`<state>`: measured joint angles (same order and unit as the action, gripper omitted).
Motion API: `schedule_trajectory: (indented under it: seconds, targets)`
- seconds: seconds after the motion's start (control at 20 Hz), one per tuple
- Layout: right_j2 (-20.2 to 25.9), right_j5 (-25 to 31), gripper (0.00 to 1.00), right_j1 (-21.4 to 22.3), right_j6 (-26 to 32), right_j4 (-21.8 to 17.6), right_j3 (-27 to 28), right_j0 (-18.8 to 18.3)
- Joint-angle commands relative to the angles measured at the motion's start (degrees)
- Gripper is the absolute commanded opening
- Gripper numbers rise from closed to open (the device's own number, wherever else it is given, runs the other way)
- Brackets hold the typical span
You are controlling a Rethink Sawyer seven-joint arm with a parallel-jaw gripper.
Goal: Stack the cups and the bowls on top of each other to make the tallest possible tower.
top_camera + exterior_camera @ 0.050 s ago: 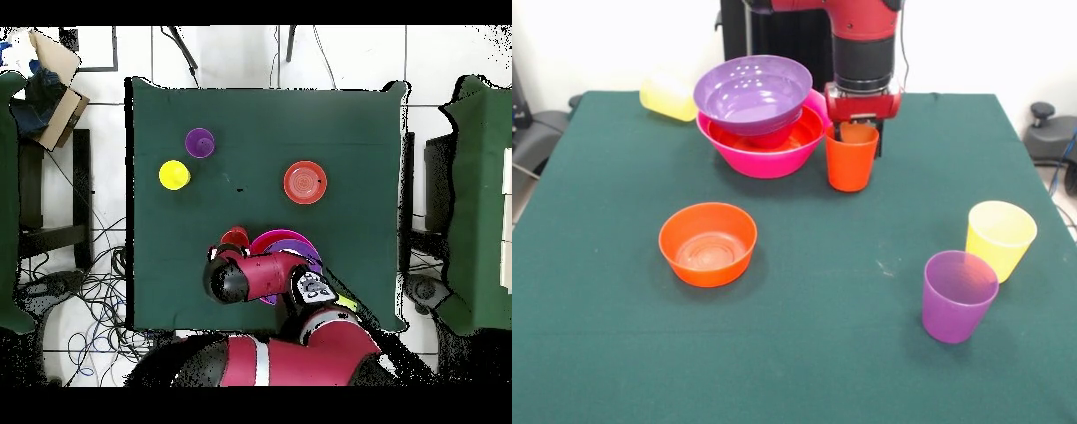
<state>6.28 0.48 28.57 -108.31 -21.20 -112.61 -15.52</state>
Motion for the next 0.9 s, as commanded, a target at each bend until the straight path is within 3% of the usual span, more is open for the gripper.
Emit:
schedule_trajectory:
  seconds: [0.05,0.2,0.25,0.35,0.55,0.7,0.9]
  targets:
    - [0.5,-3.1,1.0,-3.3,-5.7,-0.6,5.8,1.2]
    - [0.3,-5.0,1.0,-2.9,-6.5,-0.3,5.5,1.1]
    - [0.4,-5.0,0.0,-2.8,-6.5,-0.2,5.5,1.0]
    - [0.2,-1.1,0.0,-2.0,-4.9,0.0,6.0,1.5]
    - [1.6,0.7,0.0,0.6,-4.7,0.5,4.6,0.6]
    - [3.6,5.3,0.0,5.0,-3.9,2.1,4.5,-0.3]
    - [3.4,10.9,0.0,11.2,-3.5,4.4,5.9,2.0]
